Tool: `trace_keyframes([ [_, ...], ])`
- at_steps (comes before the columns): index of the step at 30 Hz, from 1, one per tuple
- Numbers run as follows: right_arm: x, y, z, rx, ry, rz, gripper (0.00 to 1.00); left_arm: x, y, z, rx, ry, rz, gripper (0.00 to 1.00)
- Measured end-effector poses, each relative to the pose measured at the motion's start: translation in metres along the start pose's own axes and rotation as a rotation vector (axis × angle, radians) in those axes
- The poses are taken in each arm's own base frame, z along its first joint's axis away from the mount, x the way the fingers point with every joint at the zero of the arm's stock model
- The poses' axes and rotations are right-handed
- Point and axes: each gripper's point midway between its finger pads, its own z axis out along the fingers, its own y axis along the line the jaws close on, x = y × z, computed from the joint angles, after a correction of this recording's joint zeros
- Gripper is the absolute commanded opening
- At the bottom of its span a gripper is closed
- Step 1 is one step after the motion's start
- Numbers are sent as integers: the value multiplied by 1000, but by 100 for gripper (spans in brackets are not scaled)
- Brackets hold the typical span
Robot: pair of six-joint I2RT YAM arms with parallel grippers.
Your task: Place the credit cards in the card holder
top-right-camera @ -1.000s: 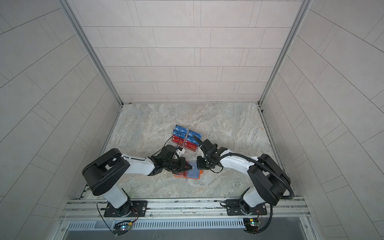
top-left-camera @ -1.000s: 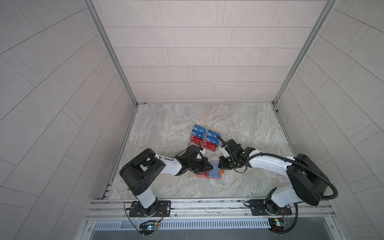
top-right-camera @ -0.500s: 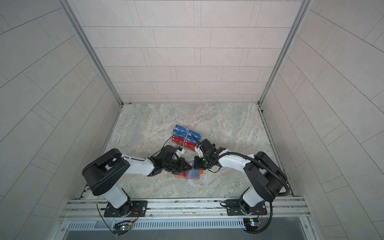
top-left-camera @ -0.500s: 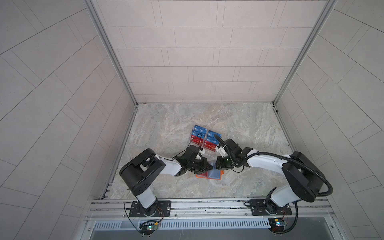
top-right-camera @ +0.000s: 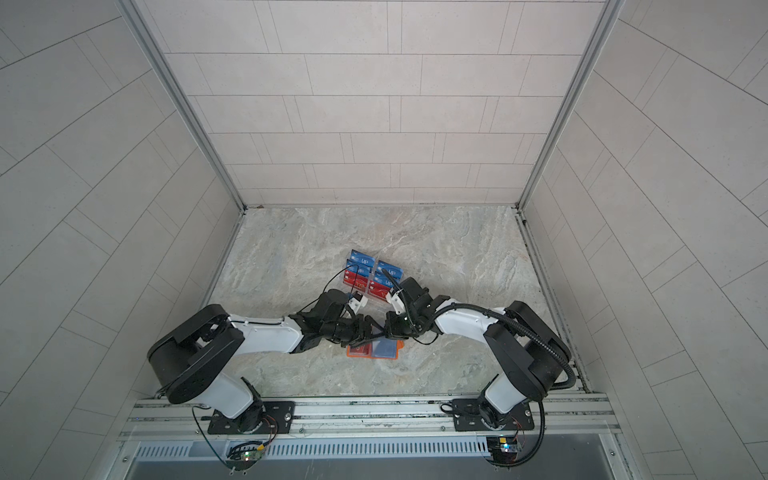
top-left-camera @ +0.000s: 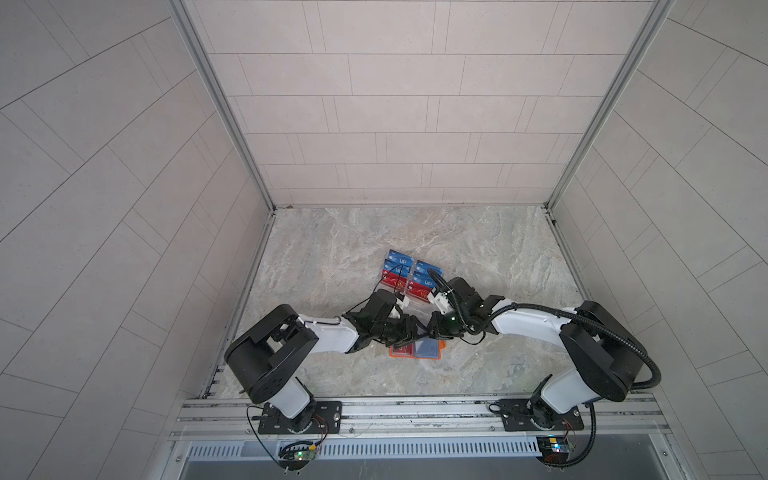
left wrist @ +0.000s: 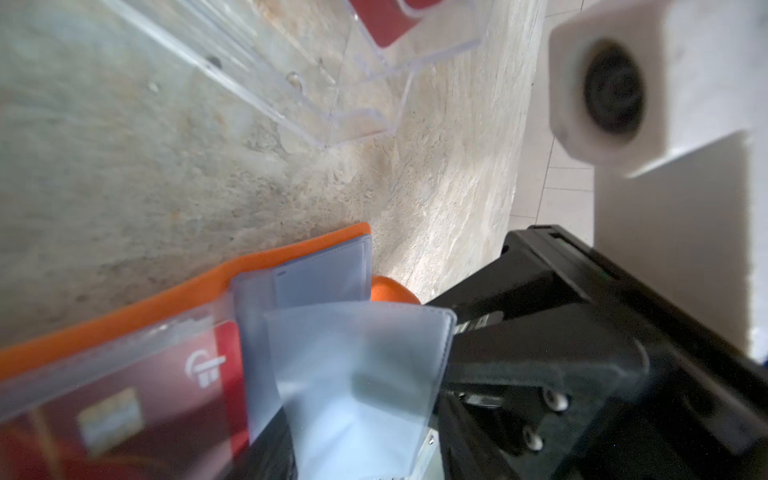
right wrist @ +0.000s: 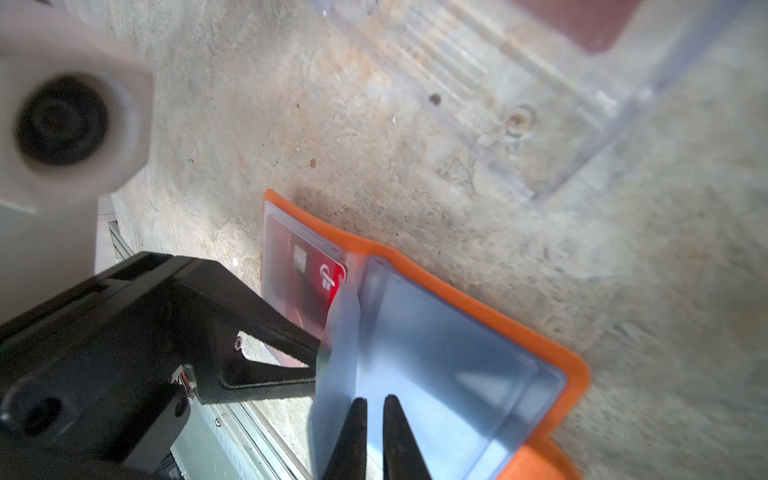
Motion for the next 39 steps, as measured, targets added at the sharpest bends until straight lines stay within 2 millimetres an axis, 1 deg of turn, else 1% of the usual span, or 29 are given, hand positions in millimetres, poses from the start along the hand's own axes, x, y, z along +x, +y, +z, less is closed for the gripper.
trace_keyframes([
  [7,5,4,5,-16,21,2,13,2,0,-7,-49,15,17,63],
  [11,7,6,6,-19,27,-3,13,4,0,-19,-78,8,32,61],
  [14,7,14,7,-27,30,-20,13,2,0,-38,-112,-21,51,60],
  [18,5,28,14,-40,38,-49,12,-15,7,-73,-170,-129,63,57],
  [20,6,32,20,-38,47,-59,12,-21,12,-86,-200,-171,66,54],
  [22,8,34,24,-32,54,-66,12,-24,18,-93,-229,-191,67,51],
  [27,9,36,29,-8,45,-79,10,-19,32,-96,-290,-175,75,45],
  [28,8,36,30,-3,42,-78,10,-18,33,-96,-293,-171,80,44],
  [30,8,34,32,12,37,-75,10,-16,31,-95,-284,-158,96,39],
  [33,4,33,39,34,31,-75,10,-13,32,-90,-273,-129,102,36],
  [39,-7,47,56,38,35,-101,9,-10,40,-79,-265,-88,92,34],
])
